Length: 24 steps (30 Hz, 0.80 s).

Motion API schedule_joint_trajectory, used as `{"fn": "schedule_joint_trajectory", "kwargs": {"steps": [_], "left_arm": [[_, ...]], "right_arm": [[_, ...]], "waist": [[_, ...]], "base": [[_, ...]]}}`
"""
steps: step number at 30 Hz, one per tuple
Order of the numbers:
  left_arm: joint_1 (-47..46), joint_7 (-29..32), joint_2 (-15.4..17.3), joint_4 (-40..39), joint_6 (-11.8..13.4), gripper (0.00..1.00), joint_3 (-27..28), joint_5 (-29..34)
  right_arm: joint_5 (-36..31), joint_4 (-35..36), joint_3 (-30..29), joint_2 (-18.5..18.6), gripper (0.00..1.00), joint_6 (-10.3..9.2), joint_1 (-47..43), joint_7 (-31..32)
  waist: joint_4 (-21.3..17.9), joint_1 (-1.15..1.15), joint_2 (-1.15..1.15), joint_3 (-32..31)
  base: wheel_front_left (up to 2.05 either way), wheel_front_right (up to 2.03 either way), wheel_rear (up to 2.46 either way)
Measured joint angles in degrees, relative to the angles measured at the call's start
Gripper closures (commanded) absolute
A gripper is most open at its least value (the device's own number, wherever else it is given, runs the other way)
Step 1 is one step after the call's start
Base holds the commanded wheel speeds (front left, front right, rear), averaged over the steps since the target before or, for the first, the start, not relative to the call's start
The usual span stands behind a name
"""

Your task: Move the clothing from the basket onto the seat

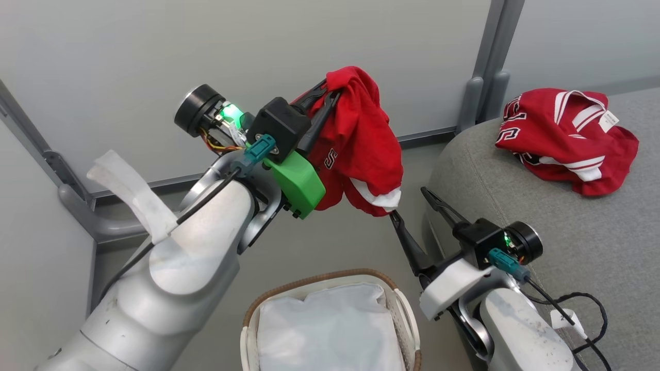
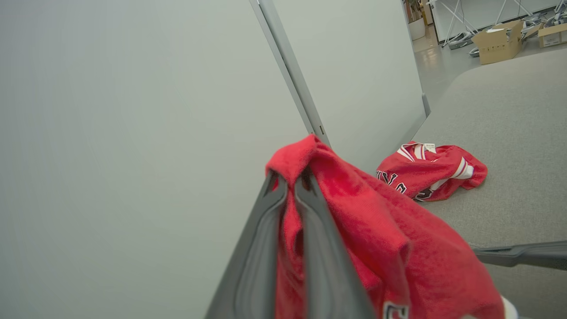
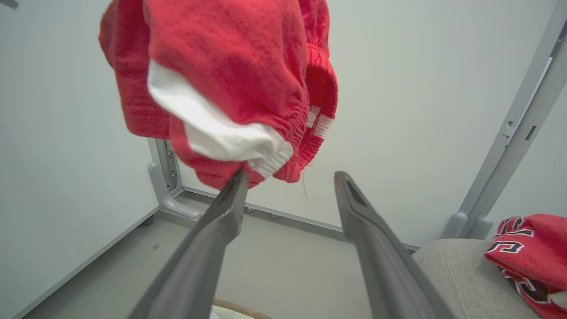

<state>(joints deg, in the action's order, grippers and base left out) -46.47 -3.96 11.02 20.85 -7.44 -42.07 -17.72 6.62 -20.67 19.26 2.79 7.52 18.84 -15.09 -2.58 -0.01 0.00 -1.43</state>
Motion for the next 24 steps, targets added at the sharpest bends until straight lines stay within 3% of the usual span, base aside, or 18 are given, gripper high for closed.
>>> {"fn": "schedule_joint_trajectory", "kwargs": {"steps": [18, 19, 21, 22, 24], "left_arm": [[0.27, 0.42, 0.9, -2.64, -0.04, 1.0, -3.45, -2.91], [0.51, 0.36, 0.94, -2.6, -0.04, 1.0, -3.45, -3.07], [1.09, 0.27, 1.01, -2.46, -0.03, 1.0, -3.46, -3.43], [1.35, 0.08, 1.08, -2.34, -0.03, 1.0, -3.47, -3.49], [1.59, -0.15, 1.24, -2.18, 0.09, 1.0, -3.44, -3.75]], "right_arm": [[-1.03, -2.44, 5.91, 0.0, 0.02, 0.01, 10.89, 0.0], [-0.99, -2.35, 6.37, 0.0, 0.52, 0.0, 11.24, 0.0], [-0.69, -2.25, 7.22, -0.01, 0.77, 0.01, 11.68, 0.0], [-0.59, -2.23, 7.56, -0.01, 1.0, 0.01, 11.79, 0.0], [-0.52, -2.21, 7.95, -0.01, 1.0, 0.01, 11.96, 0.0]], "waist": [[3.83, 0.0, 0.0, -0.61], [3.84, 0.0, 0.0, -0.55], [3.82, 0.0, 0.0, -0.43], [3.76, 0.0, 0.0, -0.35], [3.65, 0.0, 0.0, -0.22]], "base": [[0.0, 0.0, 0.0], [0.0, 0.0, 0.0], [0.0, 0.0, 0.0], [0.0, 0.0, 0.0], [0.0, 0.0, 0.0]]}}
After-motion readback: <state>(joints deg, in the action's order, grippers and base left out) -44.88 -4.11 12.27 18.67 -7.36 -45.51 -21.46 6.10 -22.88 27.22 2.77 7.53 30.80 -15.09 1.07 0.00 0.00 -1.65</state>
